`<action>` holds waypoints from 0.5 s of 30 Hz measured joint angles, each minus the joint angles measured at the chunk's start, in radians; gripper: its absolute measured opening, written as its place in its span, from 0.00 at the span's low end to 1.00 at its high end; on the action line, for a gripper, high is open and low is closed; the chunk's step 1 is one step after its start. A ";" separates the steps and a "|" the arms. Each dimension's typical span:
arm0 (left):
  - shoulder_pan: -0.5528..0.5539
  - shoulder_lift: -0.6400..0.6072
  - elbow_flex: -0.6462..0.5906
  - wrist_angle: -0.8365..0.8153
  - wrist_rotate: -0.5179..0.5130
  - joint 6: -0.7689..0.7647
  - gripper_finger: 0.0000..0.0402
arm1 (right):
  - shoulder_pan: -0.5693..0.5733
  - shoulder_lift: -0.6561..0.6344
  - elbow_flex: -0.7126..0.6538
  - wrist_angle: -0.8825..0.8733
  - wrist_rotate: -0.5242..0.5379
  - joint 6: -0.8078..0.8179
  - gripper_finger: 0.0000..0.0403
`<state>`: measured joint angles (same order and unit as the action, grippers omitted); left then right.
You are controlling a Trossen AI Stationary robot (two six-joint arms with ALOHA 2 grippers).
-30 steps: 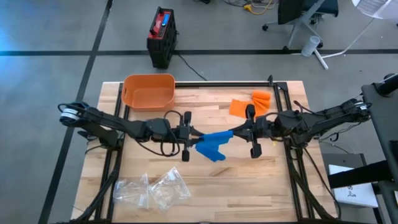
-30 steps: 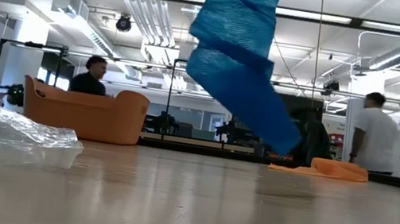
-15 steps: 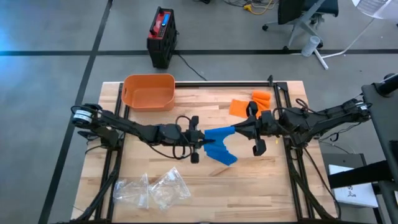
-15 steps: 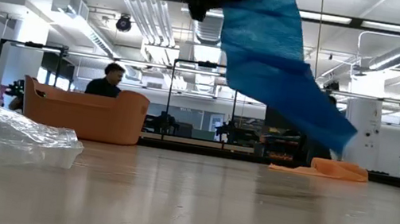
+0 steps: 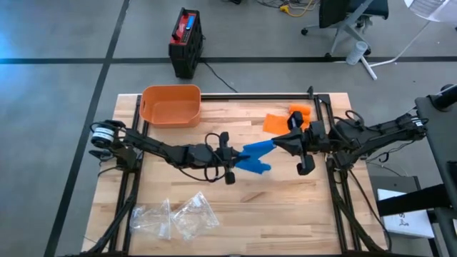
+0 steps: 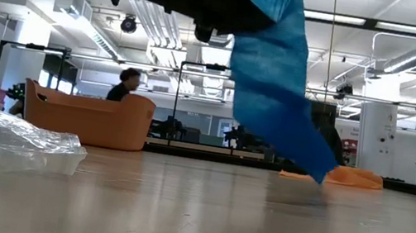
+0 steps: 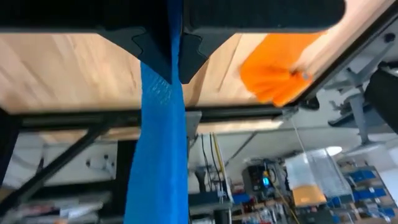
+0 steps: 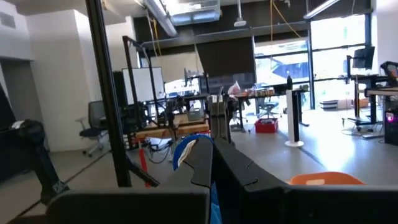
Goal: Roll bandage
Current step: Roll the blue bandage
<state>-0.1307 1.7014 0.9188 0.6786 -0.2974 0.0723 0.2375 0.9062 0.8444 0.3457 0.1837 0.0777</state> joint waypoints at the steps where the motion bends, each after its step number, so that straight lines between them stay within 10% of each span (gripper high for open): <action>1: 0.000 -0.001 0.000 0.014 0.000 0.000 0.00 | 0.000 0.000 0.000 -0.003 0.000 -0.002 0.00; 15: 0.000 -0.079 0.000 -0.003 0.000 0.003 0.00 | 0.000 0.011 0.001 -0.415 0.004 -0.026 0.00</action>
<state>-0.1307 1.6227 0.9184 0.6757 -0.2974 0.0756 0.2375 0.9169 0.8452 -0.0695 0.1878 0.0521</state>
